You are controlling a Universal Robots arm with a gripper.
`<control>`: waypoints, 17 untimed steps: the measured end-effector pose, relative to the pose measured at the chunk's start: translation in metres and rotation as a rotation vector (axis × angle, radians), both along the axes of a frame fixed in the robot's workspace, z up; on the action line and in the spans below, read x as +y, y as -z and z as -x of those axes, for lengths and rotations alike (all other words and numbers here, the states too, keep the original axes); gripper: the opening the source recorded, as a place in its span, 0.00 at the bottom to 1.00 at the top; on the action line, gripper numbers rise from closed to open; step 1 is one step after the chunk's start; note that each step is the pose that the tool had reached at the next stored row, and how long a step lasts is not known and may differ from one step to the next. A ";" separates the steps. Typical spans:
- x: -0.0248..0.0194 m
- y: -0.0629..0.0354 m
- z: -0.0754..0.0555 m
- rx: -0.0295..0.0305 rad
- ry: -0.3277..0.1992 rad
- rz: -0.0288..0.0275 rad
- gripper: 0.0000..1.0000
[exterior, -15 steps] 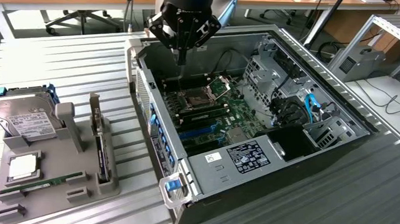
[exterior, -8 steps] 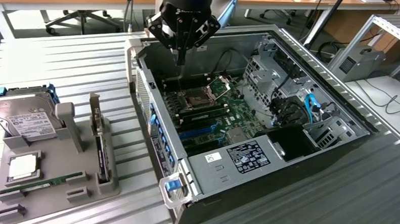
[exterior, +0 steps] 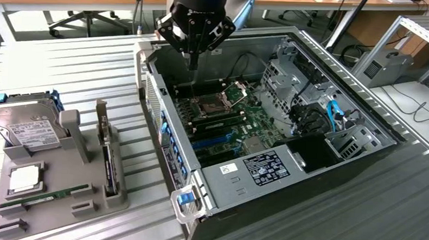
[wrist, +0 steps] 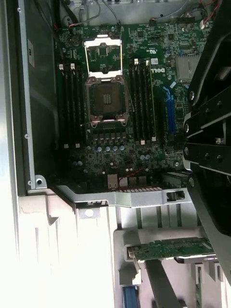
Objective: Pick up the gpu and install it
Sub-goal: 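Reach for the gpu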
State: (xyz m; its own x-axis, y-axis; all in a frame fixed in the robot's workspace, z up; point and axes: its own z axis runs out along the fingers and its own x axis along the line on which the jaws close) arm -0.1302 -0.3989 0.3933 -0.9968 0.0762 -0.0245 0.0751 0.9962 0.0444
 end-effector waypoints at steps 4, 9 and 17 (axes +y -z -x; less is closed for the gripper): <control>0.0000 0.0000 0.001 0.0000 0.000 -0.0001 0.11; 0.0000 0.0000 0.002 0.0000 0.000 0.0000 0.11; 0.0000 0.0000 0.004 0.0000 0.000 0.0000 0.11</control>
State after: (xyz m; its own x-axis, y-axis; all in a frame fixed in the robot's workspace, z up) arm -0.1346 -0.3989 0.3933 -0.9968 0.0762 -0.0245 0.0751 0.9962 0.0444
